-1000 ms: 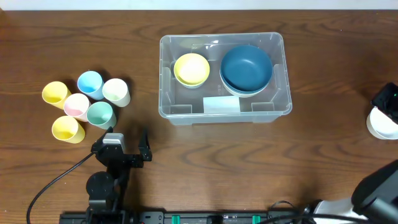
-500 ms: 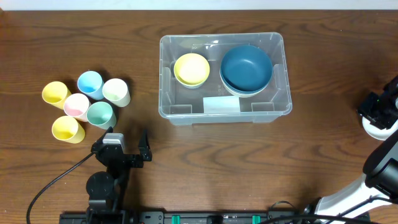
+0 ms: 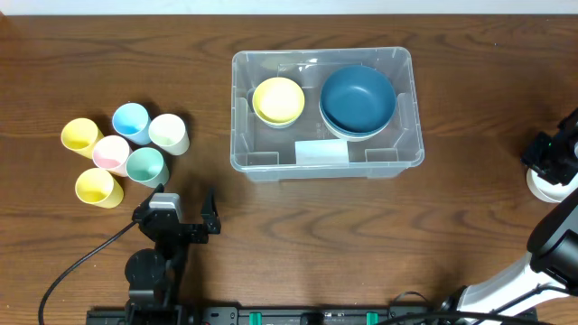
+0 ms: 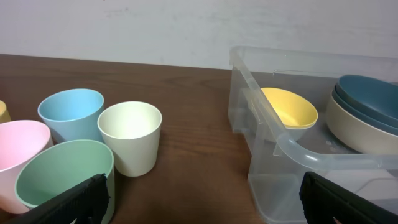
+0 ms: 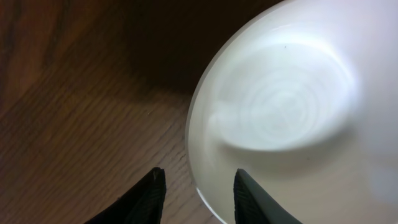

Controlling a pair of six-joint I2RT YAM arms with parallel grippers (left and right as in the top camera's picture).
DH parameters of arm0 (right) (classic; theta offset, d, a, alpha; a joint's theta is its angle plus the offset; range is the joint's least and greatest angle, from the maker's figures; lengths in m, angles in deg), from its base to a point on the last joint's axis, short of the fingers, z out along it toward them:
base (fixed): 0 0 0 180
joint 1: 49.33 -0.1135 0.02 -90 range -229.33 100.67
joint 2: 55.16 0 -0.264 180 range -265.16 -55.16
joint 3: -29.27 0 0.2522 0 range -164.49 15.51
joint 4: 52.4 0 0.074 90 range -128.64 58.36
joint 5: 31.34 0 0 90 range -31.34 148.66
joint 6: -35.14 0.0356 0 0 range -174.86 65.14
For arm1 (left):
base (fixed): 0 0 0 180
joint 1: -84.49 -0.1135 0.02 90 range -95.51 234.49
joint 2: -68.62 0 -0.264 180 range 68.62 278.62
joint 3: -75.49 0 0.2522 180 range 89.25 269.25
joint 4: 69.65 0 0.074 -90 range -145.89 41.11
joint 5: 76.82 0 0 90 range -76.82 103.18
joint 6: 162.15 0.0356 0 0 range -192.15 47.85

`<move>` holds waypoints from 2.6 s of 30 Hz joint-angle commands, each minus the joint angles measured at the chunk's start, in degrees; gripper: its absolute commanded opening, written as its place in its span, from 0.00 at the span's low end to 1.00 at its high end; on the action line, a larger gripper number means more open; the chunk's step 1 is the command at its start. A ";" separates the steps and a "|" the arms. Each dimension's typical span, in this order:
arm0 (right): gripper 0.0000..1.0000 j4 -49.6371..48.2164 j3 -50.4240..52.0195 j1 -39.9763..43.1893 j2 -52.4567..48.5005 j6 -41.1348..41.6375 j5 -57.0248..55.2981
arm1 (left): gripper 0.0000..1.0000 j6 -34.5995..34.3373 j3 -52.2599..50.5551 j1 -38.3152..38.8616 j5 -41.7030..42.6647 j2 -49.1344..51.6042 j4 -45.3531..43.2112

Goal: Pack container
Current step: 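Release the yellow bowl and move the right gripper to the white bowl, then carry the white bowl into the container and stack it on the yellow bowl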

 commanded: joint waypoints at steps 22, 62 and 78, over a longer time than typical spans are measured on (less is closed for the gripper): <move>0.04 -0.76 -0.02 0.63 -3.50 -1.05 2.08 | 0.98 0.55 -0.92 -0.28 0.66 -0.35 1.68; 0.01 2.12 -34.10 -72.43 -2.75 -6.45 -3.10 | 0.98 0.55 -0.92 -0.28 0.66 -0.35 1.68; 0.01 -3.17 -34.10 -73.75 -17.14 -6.43 2.60 | 0.98 0.55 -0.92 -0.28 0.66 -0.35 1.68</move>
